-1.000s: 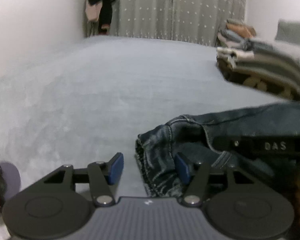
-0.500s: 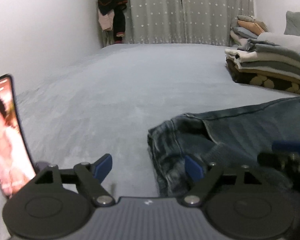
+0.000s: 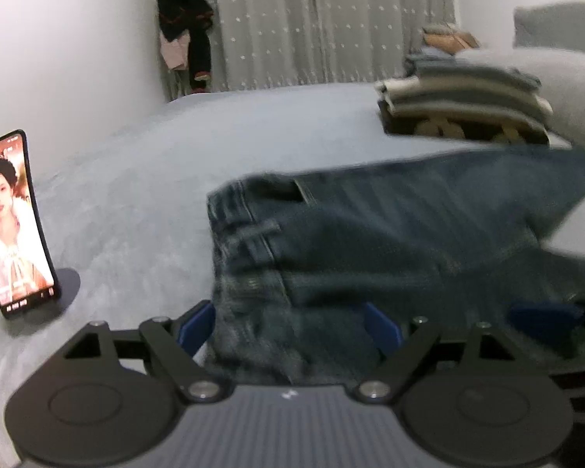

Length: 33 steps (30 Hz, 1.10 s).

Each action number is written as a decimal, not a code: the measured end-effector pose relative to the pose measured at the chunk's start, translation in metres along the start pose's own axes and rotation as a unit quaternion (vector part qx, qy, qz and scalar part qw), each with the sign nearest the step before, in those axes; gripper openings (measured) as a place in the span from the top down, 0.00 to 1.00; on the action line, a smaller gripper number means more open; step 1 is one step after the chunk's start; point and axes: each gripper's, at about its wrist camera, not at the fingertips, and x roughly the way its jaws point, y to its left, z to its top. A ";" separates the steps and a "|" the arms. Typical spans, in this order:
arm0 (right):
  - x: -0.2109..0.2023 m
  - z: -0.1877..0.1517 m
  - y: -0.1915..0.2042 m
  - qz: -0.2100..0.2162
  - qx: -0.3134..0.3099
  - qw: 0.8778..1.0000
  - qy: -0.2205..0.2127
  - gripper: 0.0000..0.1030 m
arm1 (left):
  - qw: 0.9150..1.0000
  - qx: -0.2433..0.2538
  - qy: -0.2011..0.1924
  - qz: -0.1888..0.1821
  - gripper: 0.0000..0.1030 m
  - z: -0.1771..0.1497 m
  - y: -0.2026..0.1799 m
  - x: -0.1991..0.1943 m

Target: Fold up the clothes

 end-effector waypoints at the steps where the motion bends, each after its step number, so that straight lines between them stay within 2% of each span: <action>1: -0.007 -0.006 0.000 -0.001 0.000 1.000 0.000 0.47 | 1.000 0.008 -0.007 0.006 0.17 -0.006 -0.004 -0.003; 4: -0.031 -0.027 -0.006 -0.006 -0.006 1.000 -0.013 0.46 | 0.999 0.020 -0.023 0.021 0.16 -0.017 -0.008 -0.010; 10: -0.078 -0.065 -0.024 -0.013 0.002 0.999 -0.033 0.43 | 0.999 -0.001 -0.029 0.038 0.15 -0.025 -0.011 -0.021; 16: -0.116 -0.084 -0.048 -0.037 0.007 0.999 -0.011 0.39 | 0.997 0.004 -0.027 0.073 0.15 -0.031 -0.030 -0.039; 18: -0.127 -0.089 -0.061 -0.045 0.021 0.999 0.002 0.38 | 0.997 0.009 -0.023 0.080 0.10 -0.029 -0.039 -0.046; 21: -0.143 -0.096 -0.081 -0.059 0.045 0.997 0.028 0.30 | 0.999 0.002 -0.004 0.047 0.07 -0.024 -0.052 -0.054; 25: -0.164 -0.107 -0.097 -0.105 0.036 0.992 0.060 0.30 | 1.000 0.008 0.018 0.012 0.07 -0.024 -0.072 -0.059; 29: -0.182 -0.118 -0.112 -0.153 0.027 0.984 0.086 0.30 | 0.999 0.019 0.028 -0.001 0.06 -0.022 -0.091 -0.064; 33: -0.197 -0.124 -0.130 -0.187 0.043 0.976 0.103 0.30 | 0.999 0.019 0.038 -0.022 0.00 -0.016 -0.105 -0.073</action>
